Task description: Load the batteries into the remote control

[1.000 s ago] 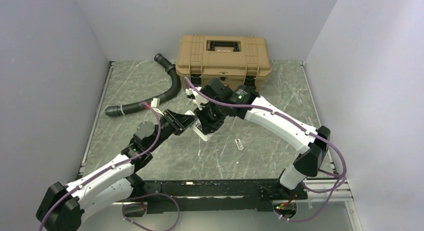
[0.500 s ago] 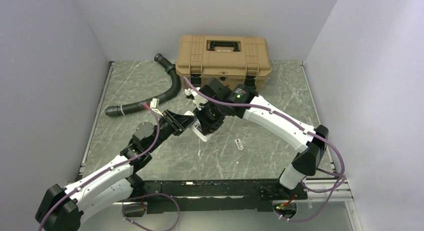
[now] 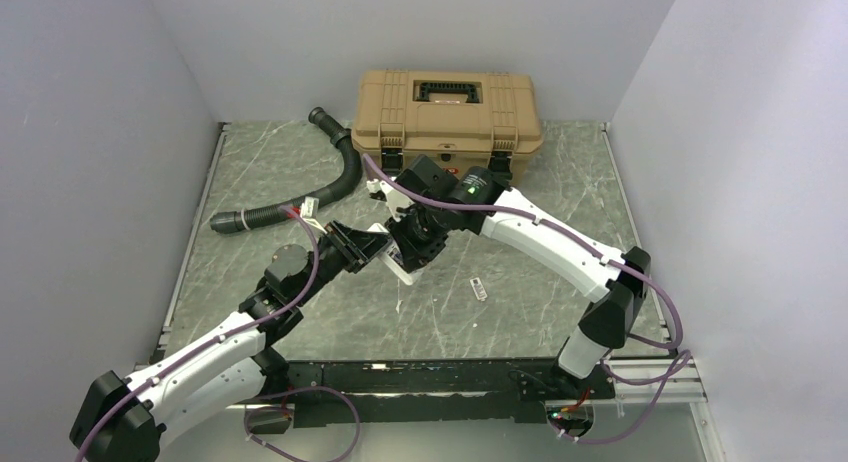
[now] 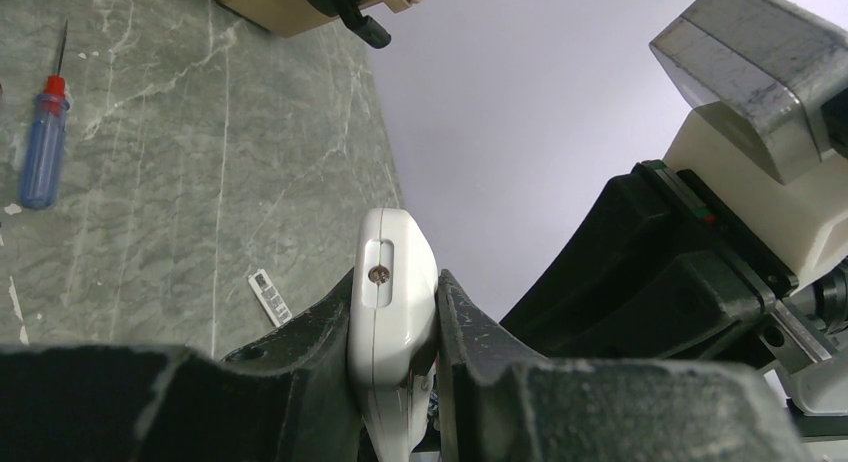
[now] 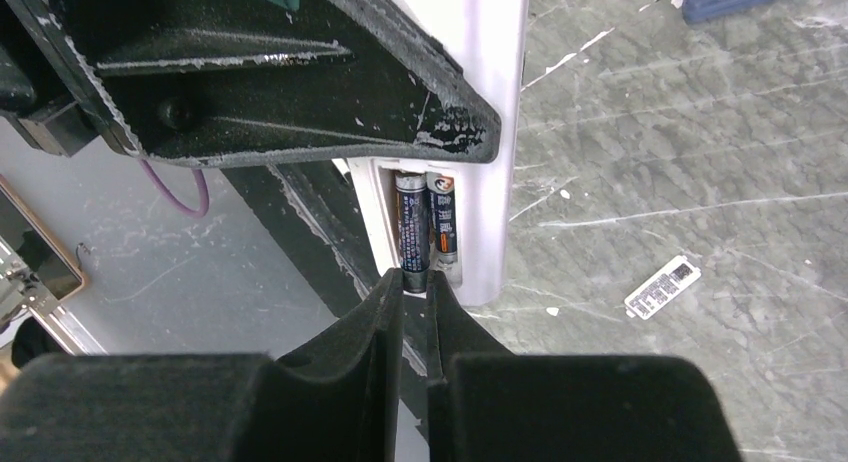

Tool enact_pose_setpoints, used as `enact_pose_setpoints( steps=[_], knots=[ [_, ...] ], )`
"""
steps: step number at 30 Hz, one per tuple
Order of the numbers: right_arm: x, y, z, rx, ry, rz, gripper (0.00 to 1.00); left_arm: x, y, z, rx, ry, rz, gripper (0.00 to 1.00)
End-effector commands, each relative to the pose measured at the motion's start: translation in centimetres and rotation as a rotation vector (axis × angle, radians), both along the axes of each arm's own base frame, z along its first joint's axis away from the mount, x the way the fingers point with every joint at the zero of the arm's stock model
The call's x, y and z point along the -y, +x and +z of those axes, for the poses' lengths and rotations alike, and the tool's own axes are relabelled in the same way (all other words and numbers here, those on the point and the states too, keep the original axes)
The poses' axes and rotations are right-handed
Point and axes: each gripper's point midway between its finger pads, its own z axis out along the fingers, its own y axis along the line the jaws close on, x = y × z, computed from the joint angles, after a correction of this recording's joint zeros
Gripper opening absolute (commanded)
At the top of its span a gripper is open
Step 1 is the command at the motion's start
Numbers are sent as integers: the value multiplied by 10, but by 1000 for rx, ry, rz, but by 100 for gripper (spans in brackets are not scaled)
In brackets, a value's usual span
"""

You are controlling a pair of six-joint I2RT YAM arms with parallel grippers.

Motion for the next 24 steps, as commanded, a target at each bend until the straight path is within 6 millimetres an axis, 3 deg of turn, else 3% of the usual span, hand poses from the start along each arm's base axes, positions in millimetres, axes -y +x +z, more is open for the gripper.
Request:
enact_pose_setpoints(
  steps=[1, 11, 24],
  knots=[
    [-2, 2, 10, 1, 9, -12, 0, 1, -1, 39, 95, -54, -3, 0],
    [-10, 8, 12, 20, 31, -26, 0, 2, -2, 39, 90, -74, -9, 0],
    [-15, 5, 9, -10, 44, -20, 18, 1, -3, 36, 80, -83, -8, 0]
  ],
)
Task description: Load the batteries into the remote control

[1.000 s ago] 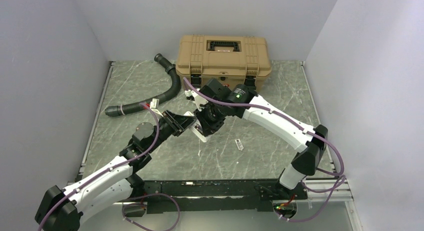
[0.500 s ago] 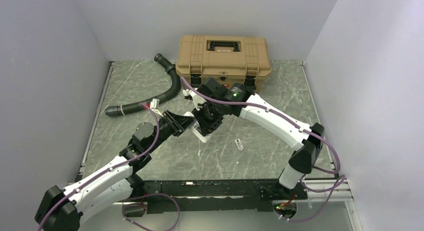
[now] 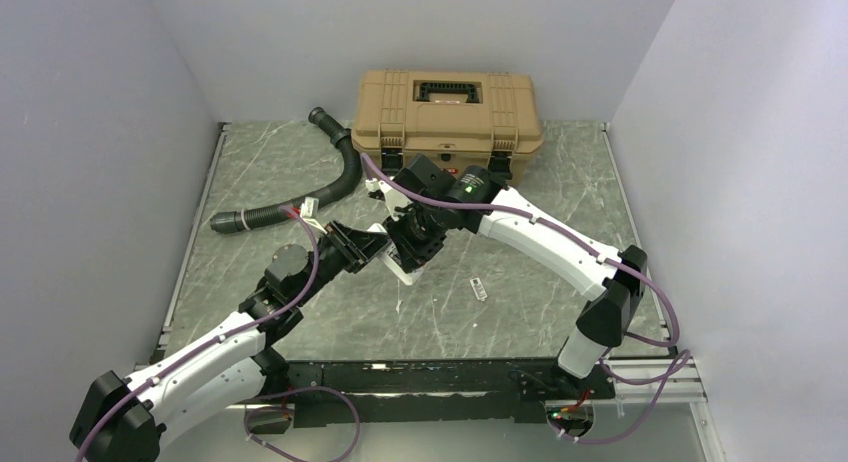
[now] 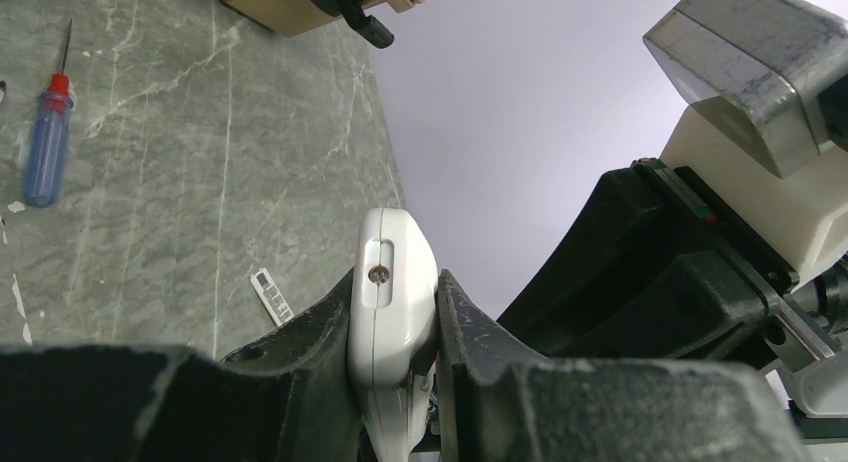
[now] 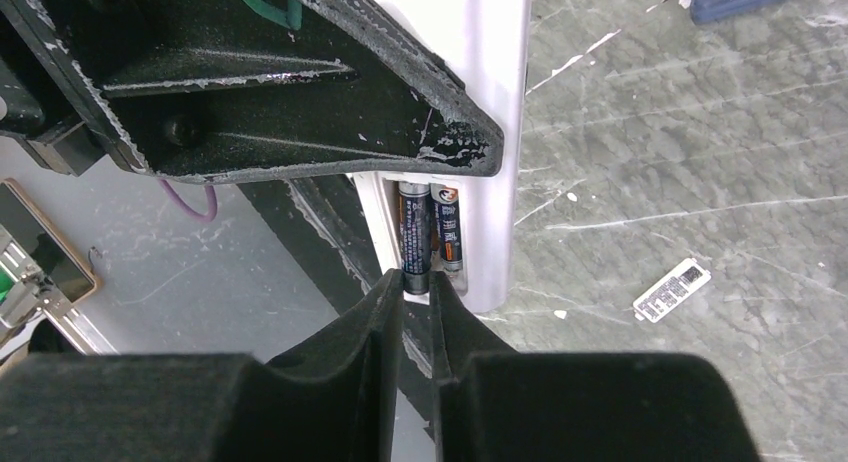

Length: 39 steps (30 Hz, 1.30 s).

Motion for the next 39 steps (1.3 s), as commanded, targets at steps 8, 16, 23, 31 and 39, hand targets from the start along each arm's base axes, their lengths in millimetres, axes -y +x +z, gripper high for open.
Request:
enact_pose_setpoints(
  steps=[8, 16, 23, 31, 39],
  knots=[
    [-9, 4, 13, 12, 49, -10, 22, 1, -3, 36, 82, -89, -6, 0],
    [-11, 4, 16, 14, 59, -11, 26, 0, -3, 36, 77, -92, -4, 0],
    [-9, 6, 18, 28, 55, -19, 29, 1, -3, 35, 71, -109, -8, 0],
    [-8, 9, 21, 48, 48, -29, 35, 0, -3, 37, 72, -103, -6, 0],
    [-4, 14, 23, 76, 37, -46, 37, 1, -3, 37, 69, -104, -10, 0]
  ],
)
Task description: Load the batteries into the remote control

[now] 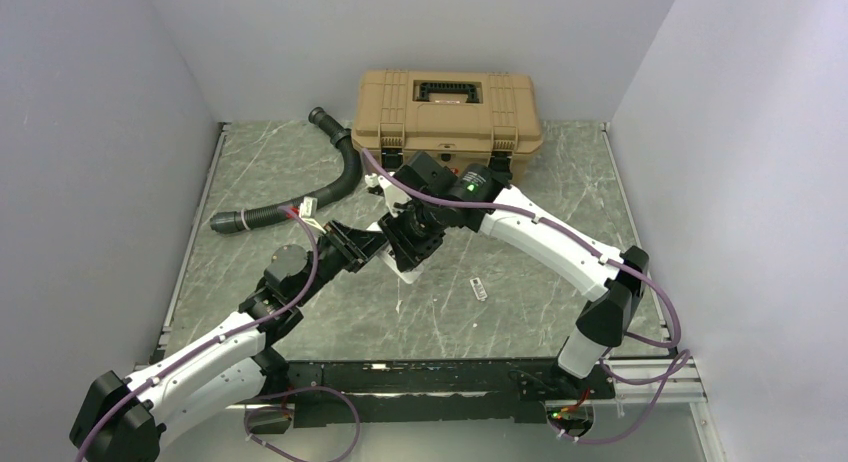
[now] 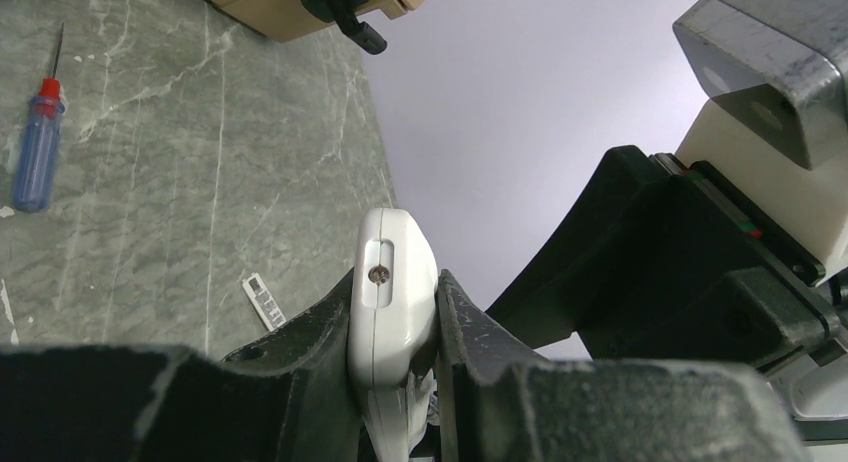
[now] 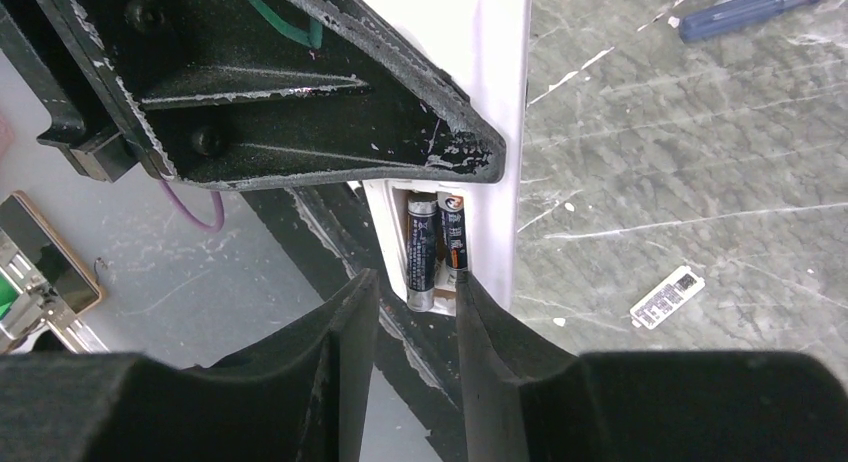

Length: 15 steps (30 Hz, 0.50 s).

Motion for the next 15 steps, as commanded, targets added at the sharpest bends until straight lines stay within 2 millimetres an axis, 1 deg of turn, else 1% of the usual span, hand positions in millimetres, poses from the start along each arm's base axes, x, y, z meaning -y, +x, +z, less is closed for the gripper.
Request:
enact_pose_setpoints(
  steps=[1, 9, 15],
  knots=[
    [0, 11, 15, 58, 17, -35, 38, 2, -4, 33, 66, -85, -16, 0],
    [0, 15, 21, 86, 23, -51, 39, 1, -3, 32, 65, -83, -11, 0],
    [1, 20, 33, 132, 56, -72, 41, 0, -4, 28, 54, -91, -10, 0]
  ],
)
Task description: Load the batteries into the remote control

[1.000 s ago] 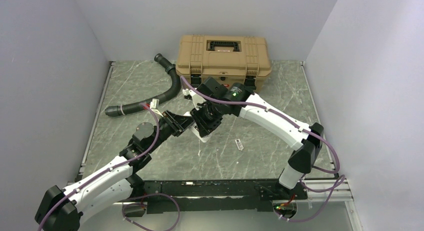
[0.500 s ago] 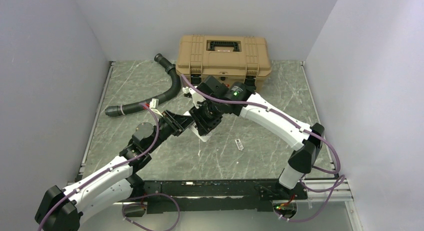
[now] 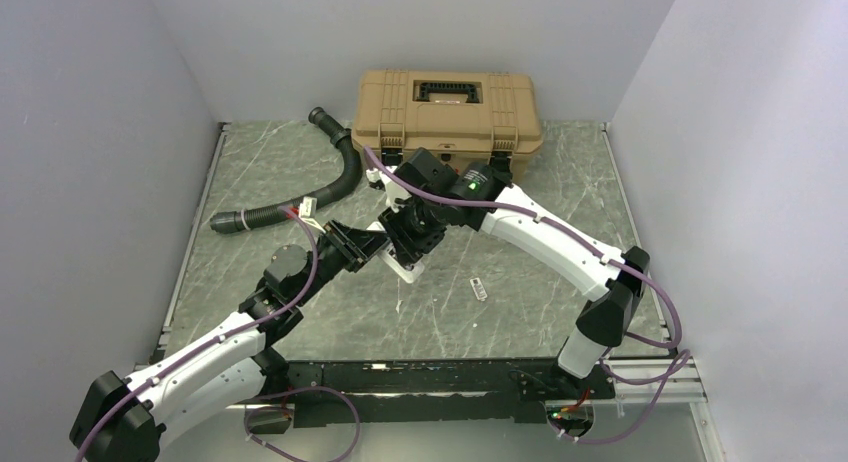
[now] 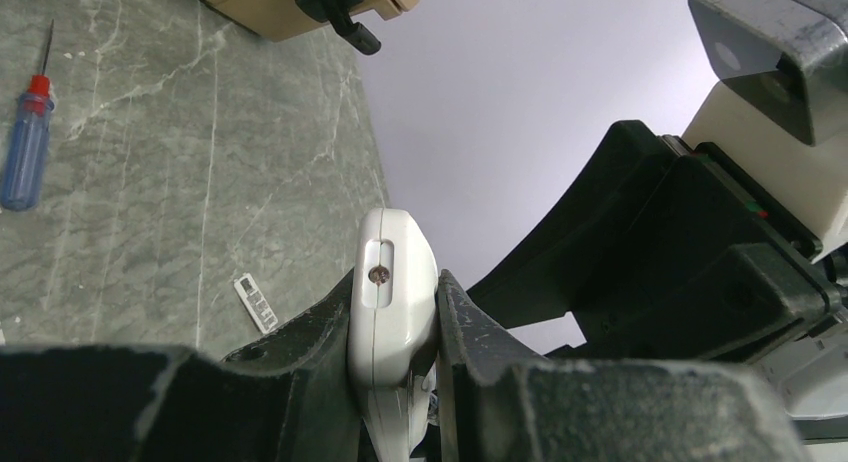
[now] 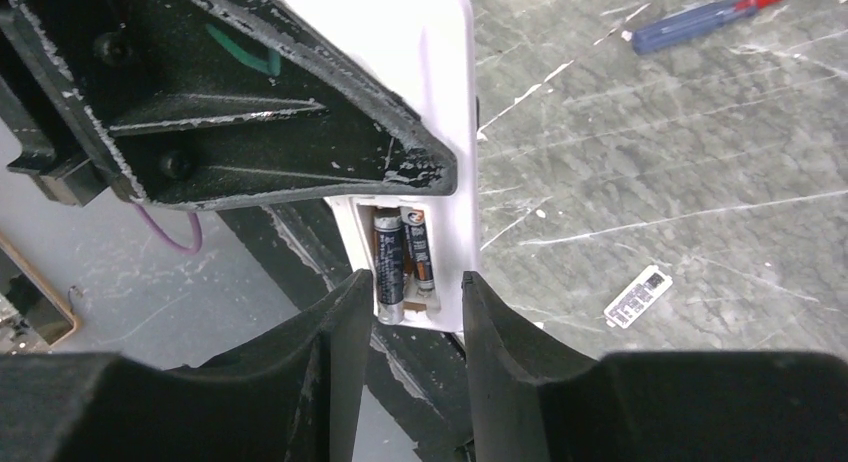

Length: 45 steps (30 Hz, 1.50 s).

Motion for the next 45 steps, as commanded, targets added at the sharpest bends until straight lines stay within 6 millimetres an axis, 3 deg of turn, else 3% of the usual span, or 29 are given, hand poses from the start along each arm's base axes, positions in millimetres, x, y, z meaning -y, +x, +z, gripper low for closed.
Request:
enact_pose_setpoints(
  steps=[1, 16, 22, 25, 29, 34, 41, 45],
  knots=[
    [-1, 11, 32, 91, 76, -44, 41, 0, -4, 27, 60, -79, -10, 0],
    [-1, 9, 98, 286, 362, -22, 44, 3, -5, 24, 37, -76, -24, 0],
    [6, -16, 119, 517, 588, 194, 48, 10, -12, 22, -32, -39, -80, 0],
    [16, -20, 140, 668, 703, 212, 59, 12, -19, 24, -62, -51, -114, 0],
    [29, -43, 153, 820, 825, 330, 58, 17, -31, 25, -107, -73, -183, 0],
    [32, -65, 150, 831, 861, 482, 56, 26, -47, 24, -160, -119, -284, 0],
    [26, -88, 141, 691, 953, 690, 54, 24, -60, 26, -179, -106, -331, 0],
    [27, -98, 131, 573, 1001, 799, 48, 27, -67, 27, -177, -97, -371, 0]
  ],
)
